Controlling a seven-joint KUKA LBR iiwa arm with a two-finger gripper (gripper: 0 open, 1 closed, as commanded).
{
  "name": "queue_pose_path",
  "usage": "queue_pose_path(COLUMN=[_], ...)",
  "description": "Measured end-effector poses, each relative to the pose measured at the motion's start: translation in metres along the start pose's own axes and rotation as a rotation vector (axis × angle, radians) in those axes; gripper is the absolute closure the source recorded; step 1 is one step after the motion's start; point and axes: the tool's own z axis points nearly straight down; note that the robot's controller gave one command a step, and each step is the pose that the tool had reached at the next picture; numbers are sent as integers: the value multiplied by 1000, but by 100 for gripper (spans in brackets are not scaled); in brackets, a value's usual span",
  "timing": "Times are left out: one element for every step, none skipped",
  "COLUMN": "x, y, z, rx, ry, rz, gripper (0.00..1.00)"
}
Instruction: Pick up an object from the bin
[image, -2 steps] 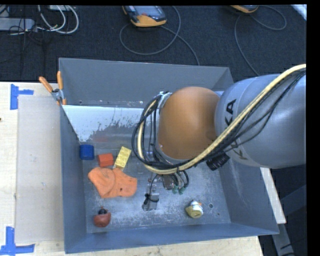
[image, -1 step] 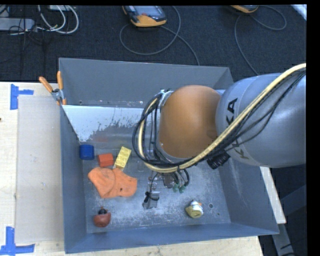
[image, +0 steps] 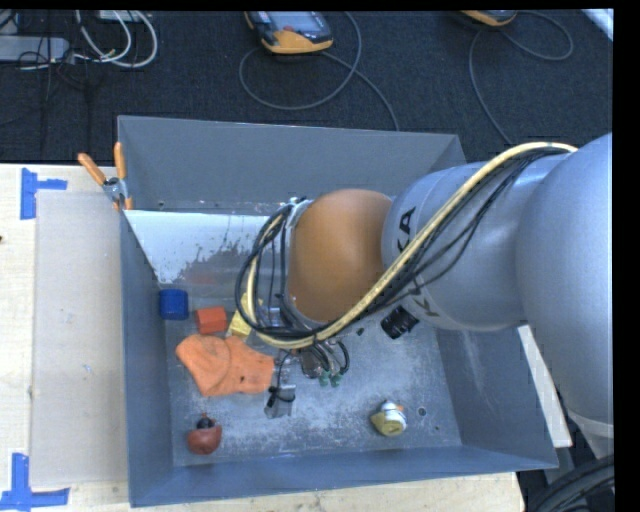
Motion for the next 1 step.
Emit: queue_pose_path(x=[-7], y=[9], z=[22], rx=[1], ry=[7], rz=[27], gripper=[0])
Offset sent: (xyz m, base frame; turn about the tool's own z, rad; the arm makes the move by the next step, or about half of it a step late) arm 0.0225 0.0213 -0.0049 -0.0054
